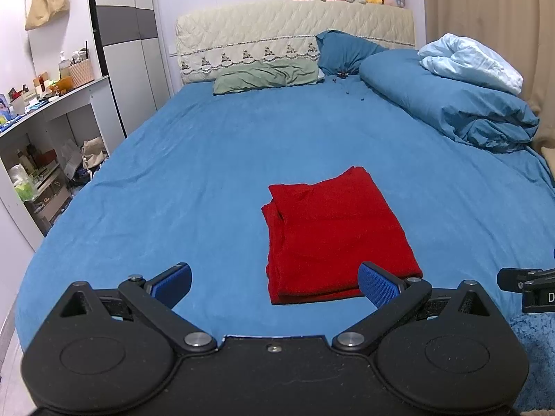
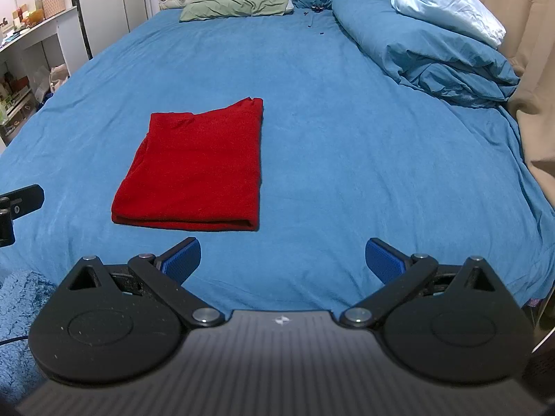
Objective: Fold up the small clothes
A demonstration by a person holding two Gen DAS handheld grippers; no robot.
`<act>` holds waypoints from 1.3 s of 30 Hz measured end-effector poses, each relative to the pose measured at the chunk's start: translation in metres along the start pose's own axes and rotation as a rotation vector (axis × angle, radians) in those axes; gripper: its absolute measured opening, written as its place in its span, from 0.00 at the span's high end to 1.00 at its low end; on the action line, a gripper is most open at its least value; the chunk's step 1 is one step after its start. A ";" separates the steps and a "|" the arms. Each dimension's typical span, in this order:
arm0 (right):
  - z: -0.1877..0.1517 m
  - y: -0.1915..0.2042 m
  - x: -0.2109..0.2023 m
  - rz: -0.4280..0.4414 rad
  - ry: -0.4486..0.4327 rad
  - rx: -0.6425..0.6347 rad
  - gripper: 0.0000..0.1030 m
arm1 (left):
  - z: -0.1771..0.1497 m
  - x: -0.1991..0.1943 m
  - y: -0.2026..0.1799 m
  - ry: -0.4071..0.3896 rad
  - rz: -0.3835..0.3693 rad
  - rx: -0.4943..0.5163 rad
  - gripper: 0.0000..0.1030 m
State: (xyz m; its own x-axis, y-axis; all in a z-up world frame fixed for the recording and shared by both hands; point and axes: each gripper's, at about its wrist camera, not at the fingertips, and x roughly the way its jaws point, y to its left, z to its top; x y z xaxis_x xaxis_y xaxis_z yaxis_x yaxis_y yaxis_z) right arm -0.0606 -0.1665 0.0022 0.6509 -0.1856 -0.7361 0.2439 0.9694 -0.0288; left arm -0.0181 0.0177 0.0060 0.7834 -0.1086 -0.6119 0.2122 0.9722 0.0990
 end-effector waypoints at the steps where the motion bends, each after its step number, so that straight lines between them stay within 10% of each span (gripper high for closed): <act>1: 0.000 0.000 0.000 -0.001 0.000 0.000 0.00 | 0.000 0.000 0.000 -0.001 0.000 -0.001 0.00; 39: -0.001 0.007 -0.006 -0.005 -0.007 0.006 0.00 | 0.004 -0.005 0.005 -0.009 -0.005 -0.014 0.00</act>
State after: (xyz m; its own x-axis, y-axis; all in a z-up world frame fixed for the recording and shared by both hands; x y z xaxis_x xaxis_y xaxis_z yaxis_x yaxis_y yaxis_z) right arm -0.0638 -0.1581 0.0060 0.6547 -0.1913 -0.7313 0.2516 0.9674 -0.0278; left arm -0.0189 0.0225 0.0131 0.7879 -0.1150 -0.6049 0.2075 0.9745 0.0849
